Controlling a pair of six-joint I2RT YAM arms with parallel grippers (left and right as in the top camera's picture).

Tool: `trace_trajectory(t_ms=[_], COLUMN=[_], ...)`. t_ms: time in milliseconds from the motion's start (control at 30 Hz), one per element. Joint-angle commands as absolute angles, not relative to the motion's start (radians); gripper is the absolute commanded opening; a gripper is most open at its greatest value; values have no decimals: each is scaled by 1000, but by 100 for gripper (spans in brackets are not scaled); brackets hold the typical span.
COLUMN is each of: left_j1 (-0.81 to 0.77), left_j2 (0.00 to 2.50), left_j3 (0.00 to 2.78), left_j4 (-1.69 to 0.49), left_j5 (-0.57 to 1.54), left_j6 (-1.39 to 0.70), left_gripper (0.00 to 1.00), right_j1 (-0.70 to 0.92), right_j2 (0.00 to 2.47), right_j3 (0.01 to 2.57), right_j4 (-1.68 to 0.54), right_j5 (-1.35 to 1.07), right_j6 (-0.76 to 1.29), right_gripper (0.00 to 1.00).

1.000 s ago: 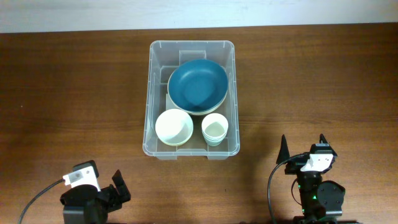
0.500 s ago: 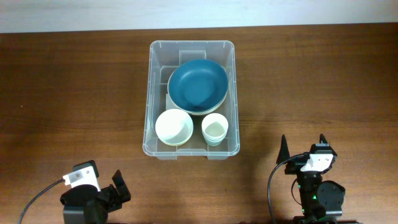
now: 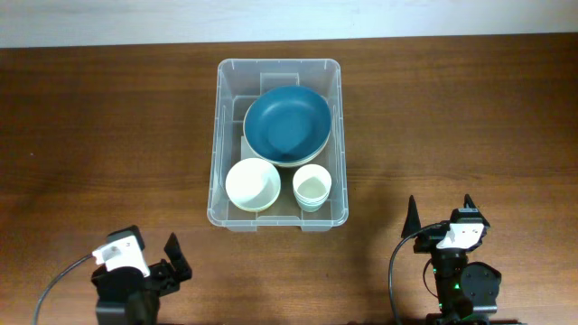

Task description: Pack container

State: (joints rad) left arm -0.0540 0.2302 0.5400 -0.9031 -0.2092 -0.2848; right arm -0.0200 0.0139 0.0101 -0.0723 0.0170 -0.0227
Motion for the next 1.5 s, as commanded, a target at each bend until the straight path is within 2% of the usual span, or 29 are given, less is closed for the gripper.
trace_trajectory(t_ms=[0, 133, 333, 1033, 1233, 1467], left_j1=[-49, -49, -43, -30, -30, -30], left_j2=[115, 1, 5, 5, 5, 6], left_j3=[373, 210, 7, 9, 9, 9], left_j4=[-777, -564, -54, -81, 188, -80], left_j5=[-202, -168, -45, -7, 14, -22], left_j6=[-266, -193, 133, 168, 168, 170], left_gripper=[99, 99, 99, 99, 99, 99], right_j1=[-28, -28, -28, -28, -28, -28], right_j2=[6, 6, 6, 6, 6, 6], right_j3=[6, 6, 6, 6, 6, 6], right_j4=[-81, -81, -81, -81, -81, -81], right_j5=[11, 11, 11, 11, 11, 11], right_j6=[-22, -22, -22, -22, -22, -22], right_gripper=[99, 99, 99, 99, 99, 99])
